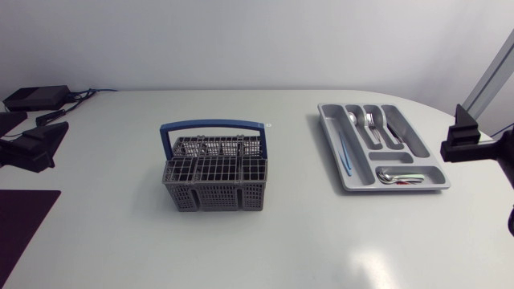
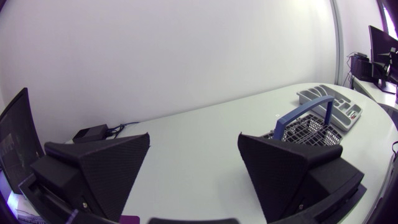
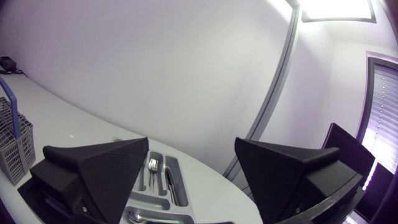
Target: Unload the cutlery basket into the drawer organizer.
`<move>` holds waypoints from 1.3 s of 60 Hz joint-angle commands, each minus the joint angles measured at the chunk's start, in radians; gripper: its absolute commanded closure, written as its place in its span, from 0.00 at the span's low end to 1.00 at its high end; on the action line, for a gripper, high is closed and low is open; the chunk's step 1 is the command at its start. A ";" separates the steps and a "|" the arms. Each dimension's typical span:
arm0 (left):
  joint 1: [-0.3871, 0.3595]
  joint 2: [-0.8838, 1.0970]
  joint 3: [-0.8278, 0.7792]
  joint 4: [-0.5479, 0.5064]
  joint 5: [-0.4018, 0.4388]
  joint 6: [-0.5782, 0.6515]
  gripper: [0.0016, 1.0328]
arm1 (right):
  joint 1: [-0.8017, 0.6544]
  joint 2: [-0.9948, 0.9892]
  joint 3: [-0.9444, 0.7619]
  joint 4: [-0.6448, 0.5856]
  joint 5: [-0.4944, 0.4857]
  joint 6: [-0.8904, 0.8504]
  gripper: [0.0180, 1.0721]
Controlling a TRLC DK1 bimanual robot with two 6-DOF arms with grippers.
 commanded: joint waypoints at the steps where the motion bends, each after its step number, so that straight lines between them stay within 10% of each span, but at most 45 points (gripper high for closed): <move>1: 0.010 -0.047 -0.079 0.052 0.013 -0.071 0.05 | -0.001 -0.082 -0.055 -0.023 0.015 0.024 0.05; 28: -0.036 -0.278 -0.243 0.078 -0.005 -0.177 0.05 | -0.022 -0.423 -0.189 -0.200 0.013 0.013 0.05; 78: -0.370 -0.596 -0.484 0.077 -0.412 -0.309 0.05 | 0.031 -0.529 -0.351 -0.240 -0.138 0.310 0.05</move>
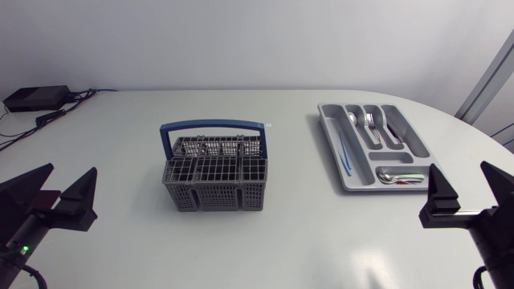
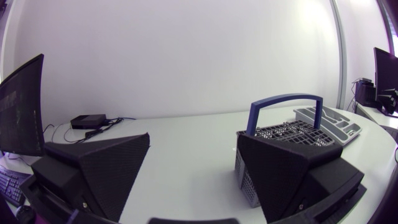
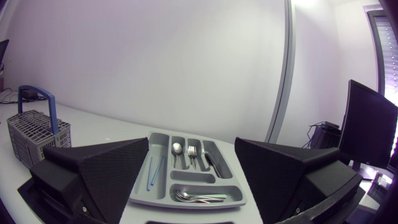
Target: Unload the cutlery basket into the drawer organizer.
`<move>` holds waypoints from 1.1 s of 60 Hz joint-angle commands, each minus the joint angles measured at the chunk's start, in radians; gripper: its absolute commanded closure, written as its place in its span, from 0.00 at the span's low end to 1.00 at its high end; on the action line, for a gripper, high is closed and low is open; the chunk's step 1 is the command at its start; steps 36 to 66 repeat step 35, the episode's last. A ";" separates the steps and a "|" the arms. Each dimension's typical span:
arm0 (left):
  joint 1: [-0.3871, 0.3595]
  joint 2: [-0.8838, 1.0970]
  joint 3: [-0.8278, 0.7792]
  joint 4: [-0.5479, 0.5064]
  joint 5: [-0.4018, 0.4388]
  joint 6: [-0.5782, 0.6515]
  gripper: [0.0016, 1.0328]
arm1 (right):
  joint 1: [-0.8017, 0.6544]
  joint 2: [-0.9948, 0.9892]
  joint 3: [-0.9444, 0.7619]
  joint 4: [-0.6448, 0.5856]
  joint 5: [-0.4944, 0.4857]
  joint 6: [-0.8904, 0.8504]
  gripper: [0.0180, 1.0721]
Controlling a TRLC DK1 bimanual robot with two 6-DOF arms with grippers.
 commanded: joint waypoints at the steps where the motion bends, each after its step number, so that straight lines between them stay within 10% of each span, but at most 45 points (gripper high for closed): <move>1: -0.038 -0.038 -0.046 0.006 -0.037 -0.043 0.05 | 0.013 -0.010 -0.039 -0.012 -0.019 0.073 0.05; 16: -0.143 -0.136 -0.118 0.009 -0.160 -0.088 0.05 | 0.031 -0.023 -0.079 -0.021 -0.070 0.175 0.05; 66: -0.143 -0.136 -0.118 0.009 -0.160 -0.088 0.05 | 0.031 -0.023 -0.079 -0.021 -0.070 0.175 0.05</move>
